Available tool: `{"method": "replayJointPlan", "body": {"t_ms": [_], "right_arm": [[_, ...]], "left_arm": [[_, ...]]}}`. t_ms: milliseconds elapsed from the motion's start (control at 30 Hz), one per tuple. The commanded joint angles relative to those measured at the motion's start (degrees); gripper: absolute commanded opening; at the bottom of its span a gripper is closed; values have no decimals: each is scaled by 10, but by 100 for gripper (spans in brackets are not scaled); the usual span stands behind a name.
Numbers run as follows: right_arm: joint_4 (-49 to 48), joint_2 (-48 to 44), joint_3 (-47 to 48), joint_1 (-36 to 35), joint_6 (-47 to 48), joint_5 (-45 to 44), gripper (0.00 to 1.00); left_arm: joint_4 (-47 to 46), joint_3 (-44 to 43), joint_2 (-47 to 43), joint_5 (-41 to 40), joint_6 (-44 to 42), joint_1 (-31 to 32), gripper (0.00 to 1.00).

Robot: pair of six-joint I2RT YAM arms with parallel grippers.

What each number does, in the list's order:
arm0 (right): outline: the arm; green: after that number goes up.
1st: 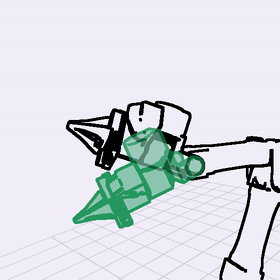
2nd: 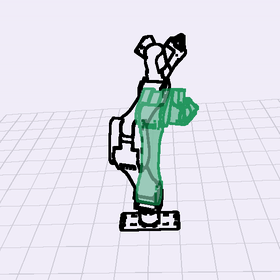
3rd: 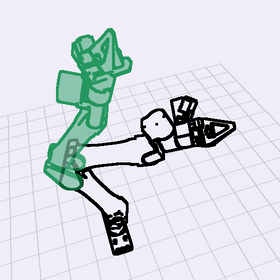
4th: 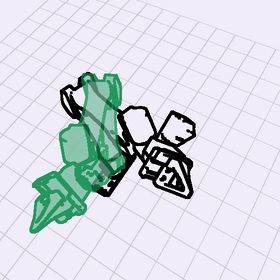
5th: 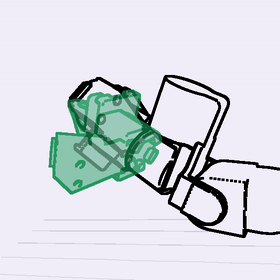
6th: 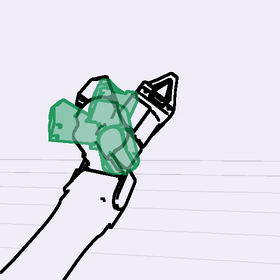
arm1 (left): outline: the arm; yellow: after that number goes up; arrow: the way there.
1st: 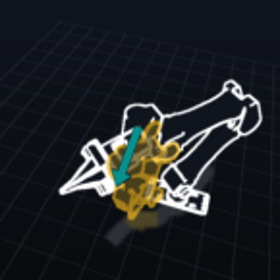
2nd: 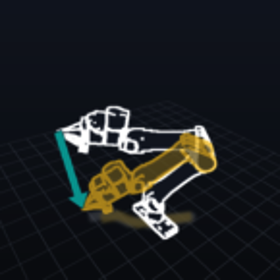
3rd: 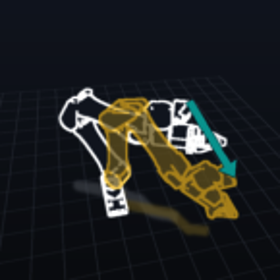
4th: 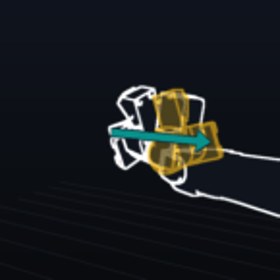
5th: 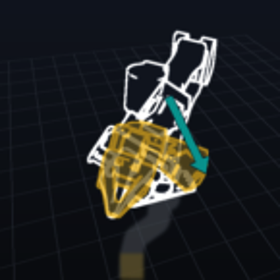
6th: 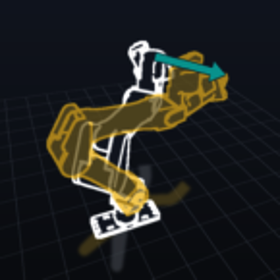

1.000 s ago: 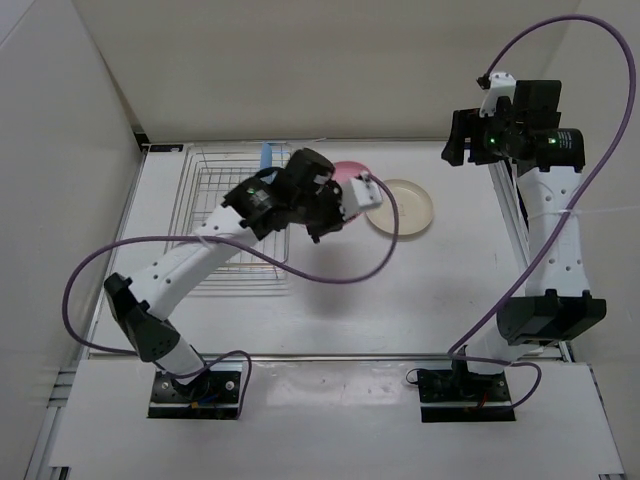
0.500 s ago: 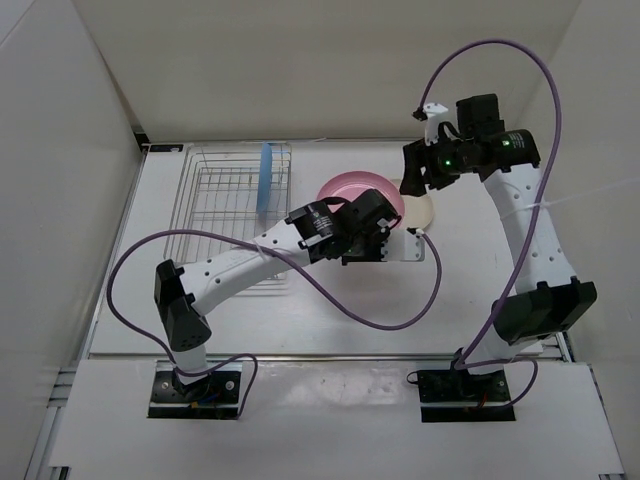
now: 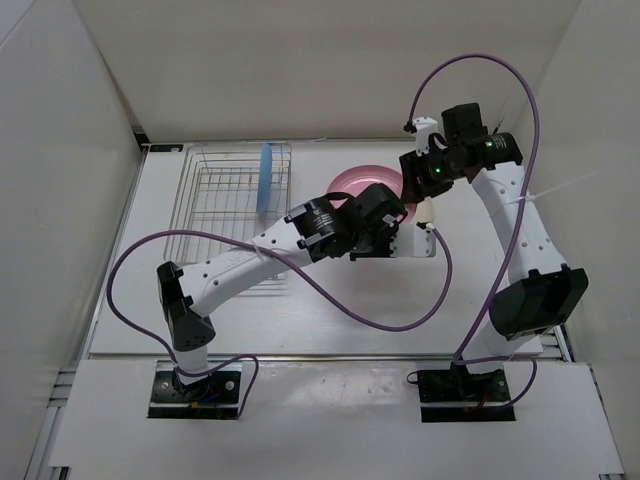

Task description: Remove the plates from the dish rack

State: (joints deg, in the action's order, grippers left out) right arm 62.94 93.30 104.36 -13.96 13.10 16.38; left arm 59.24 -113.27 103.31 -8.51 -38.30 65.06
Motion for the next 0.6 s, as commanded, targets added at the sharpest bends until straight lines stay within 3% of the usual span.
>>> {"method": "replayJointPlan", "body": {"t_ms": [0,367,567], "right_arm": [[-8,1,-6,-12,7,-8,49],[-8,7,-12,-27,-4,-50,0],[-18,7,-23,-27,-9,-55,0]], "left_arm": [[-10,-38,1,-1,4,5,11],[-20,-26,11,-7,4,5,11],[-44,-20,11,-19,4,5,11]]}}
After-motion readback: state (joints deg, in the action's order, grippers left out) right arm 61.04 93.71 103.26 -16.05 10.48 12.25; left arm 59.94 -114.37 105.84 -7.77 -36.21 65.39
